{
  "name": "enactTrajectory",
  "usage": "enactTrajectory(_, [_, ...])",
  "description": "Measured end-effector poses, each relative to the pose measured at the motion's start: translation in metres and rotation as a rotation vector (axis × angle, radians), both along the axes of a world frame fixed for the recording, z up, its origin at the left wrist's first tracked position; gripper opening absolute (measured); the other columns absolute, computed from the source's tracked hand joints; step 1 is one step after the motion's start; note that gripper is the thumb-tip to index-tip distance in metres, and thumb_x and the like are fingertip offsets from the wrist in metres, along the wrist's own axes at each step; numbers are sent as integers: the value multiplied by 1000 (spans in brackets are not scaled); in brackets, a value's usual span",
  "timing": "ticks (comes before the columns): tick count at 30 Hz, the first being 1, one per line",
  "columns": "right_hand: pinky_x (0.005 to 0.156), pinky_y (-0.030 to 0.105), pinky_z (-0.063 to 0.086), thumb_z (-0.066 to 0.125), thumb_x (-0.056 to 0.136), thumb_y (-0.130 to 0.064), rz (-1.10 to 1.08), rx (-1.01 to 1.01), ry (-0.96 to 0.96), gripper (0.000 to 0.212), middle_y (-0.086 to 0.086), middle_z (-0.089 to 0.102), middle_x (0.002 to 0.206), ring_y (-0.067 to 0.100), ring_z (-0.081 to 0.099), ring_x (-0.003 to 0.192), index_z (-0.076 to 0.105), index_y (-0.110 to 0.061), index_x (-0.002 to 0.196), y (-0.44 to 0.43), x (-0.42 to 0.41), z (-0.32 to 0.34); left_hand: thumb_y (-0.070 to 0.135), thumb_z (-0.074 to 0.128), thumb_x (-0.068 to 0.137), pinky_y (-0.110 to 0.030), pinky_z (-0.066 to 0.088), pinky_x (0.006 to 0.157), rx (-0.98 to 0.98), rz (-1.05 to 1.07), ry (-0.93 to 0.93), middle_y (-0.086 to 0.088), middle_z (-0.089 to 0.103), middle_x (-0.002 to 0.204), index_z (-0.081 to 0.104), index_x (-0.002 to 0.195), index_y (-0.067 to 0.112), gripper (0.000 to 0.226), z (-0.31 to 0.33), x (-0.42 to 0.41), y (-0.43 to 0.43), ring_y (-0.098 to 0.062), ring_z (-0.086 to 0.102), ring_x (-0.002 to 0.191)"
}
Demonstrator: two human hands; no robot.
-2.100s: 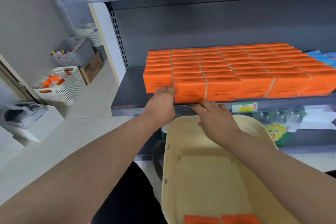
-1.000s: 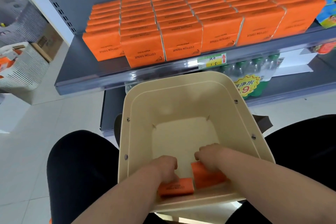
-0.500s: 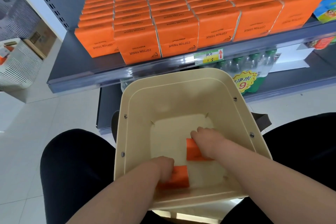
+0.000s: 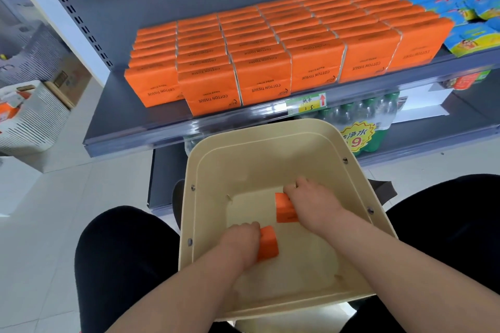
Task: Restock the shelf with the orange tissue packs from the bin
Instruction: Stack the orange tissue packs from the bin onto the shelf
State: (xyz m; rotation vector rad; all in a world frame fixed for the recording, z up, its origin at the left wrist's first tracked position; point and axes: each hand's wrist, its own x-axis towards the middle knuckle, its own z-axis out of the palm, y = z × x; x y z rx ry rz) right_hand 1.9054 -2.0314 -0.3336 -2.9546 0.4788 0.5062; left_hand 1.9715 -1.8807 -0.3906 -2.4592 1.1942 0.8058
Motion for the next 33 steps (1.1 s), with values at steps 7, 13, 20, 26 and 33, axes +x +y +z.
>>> enactTrajectory(7, [72, 33, 39, 49, 86, -4, -46, -105, -206, 42, 8, 45, 120, 27, 47, 111, 45, -16, 125, 1, 7, 49, 26, 60, 88, -36, 46, 82, -267, 128, -152, -8, 62, 116, 47, 116, 15, 33, 77, 48, -11, -28, 61, 105])
enactTrajectory(13, [91, 38, 42, 51, 85, -5, -35, -196, -381, 49, 10, 46, 125, 28, 47, 115, 38, -14, 131, 8, 27, 106, 16, 54, 89, -38, 43, 76, -463, 217, -334, -15, 58, 115, 39, 120, 5, 36, 177, 80, 10, -33, 59, 105])
enactTrajectory(20, [95, 39, 38, 49, 85, -2, 41, -232, -527, 49, 9, 47, 124, 28, 47, 117, 40, -16, 131, 24, 61, 149, 7, 46, 88, -38, 42, 69, -470, 326, -572, -14, 60, 107, 39, 114, 5, 27, 251, 133, 37, -32, 58, 96])
enactTrajectory(26, [94, 37, 37, 50, 83, 0, 99, -224, -592, 54, 6, 46, 123, 26, 46, 115, 40, -19, 132, 33, 85, 152, 1, 50, 83, -40, 42, 79, -381, 382, -734, -15, 54, 117, 40, 122, 6, 41, 254, 170, 47, -31, 46, 114])
enactTrajectory(33, [94, 35, 37, 48, 86, -5, 111, -210, -624, 54, 2, 47, 123, 23, 46, 116, 39, -26, 135, 26, 111, 151, -2, 52, 82, -44, 45, 84, -458, 417, -699, -14, 40, 126, 41, 130, 14, 52, 234, 217, 33, -32, 35, 121])
